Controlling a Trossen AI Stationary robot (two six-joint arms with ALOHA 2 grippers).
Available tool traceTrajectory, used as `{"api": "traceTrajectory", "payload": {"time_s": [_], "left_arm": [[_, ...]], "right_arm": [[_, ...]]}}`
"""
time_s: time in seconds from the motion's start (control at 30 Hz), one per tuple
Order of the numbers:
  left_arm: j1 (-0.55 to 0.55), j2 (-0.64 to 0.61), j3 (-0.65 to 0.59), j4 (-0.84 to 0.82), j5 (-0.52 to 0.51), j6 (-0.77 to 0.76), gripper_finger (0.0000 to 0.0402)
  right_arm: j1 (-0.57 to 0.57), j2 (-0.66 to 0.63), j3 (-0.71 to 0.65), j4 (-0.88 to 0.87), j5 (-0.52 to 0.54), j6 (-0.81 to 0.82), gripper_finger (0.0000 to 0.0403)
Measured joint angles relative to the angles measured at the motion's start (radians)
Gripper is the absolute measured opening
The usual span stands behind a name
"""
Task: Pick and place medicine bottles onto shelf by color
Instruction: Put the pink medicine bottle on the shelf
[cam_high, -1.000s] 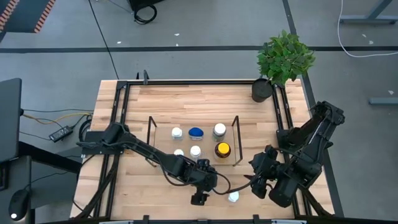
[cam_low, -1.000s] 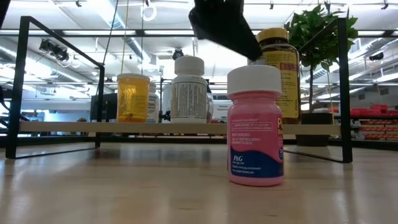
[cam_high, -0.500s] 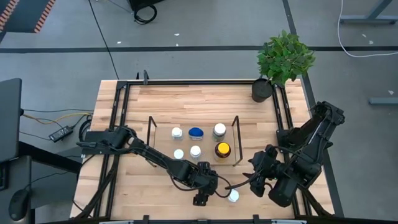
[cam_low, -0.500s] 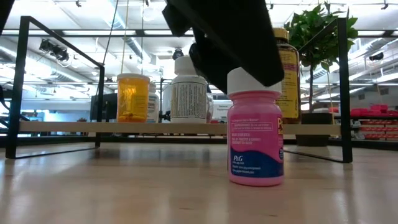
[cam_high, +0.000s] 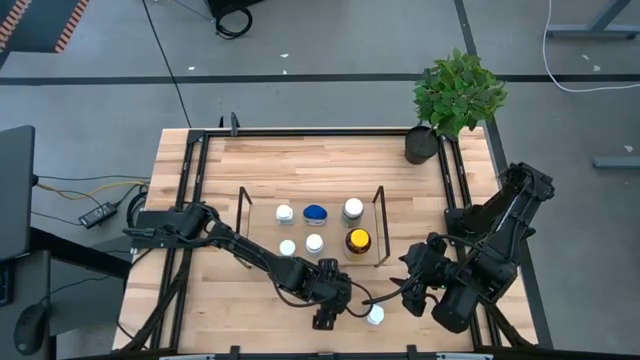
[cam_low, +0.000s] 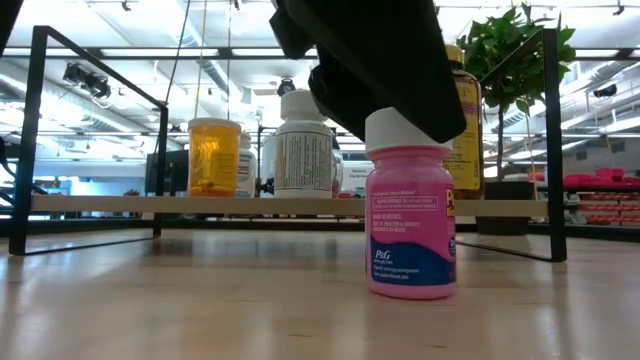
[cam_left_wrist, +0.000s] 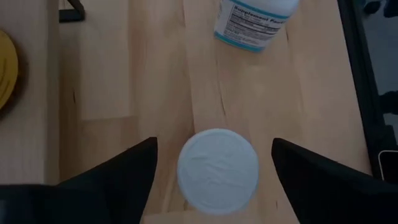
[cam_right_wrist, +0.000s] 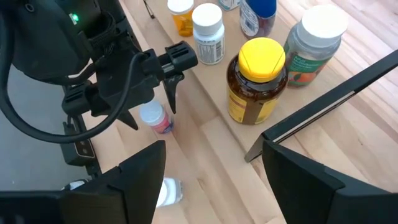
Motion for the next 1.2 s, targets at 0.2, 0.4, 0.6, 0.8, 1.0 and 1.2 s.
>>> {"api": "traceTrajectory", "payload": {"time_s": [0.2, 0.4, 0.6, 0.8, 1.0, 1.2], "left_arm": [[0.000, 0.000, 0.000, -0.008, 0.000, 0.000, 0.0285], [0.000, 0.000, 0.000, -0.009, 0.000, -0.009, 0.0234], [0.000, 0.000, 0.000, -0.007, -0.002, -0.058, 0.0179], [0.000, -0.014, 0.000, -0.027, 0.053, -0.087, 0.0185], [-0.002, -0.102, 0.000, -0.119, 0.058, -0.133, 0.0189], [-0.002, -0.231, 0.000, -0.203, 0.025, -0.157, 0.0175]], "right_arm": [[0.000, 0.000, 0.000, 0.000, 0.006, 0.000, 0.0272], [0.000, 0.000, 0.000, 0.000, 0.020, 0.000, 0.0272], [-0.001, 0.000, 0.000, 0.000, 0.020, 0.000, 0.0272], [-0.001, 0.000, 0.000, 0.000, 0.020, -0.001, 0.0272], [-0.001, 0.000, 0.000, 0.000, 0.020, -0.010, 0.0272], [-0.001, 0.000, 0.000, -0.001, 0.051, -0.016, 0.0272]]}}
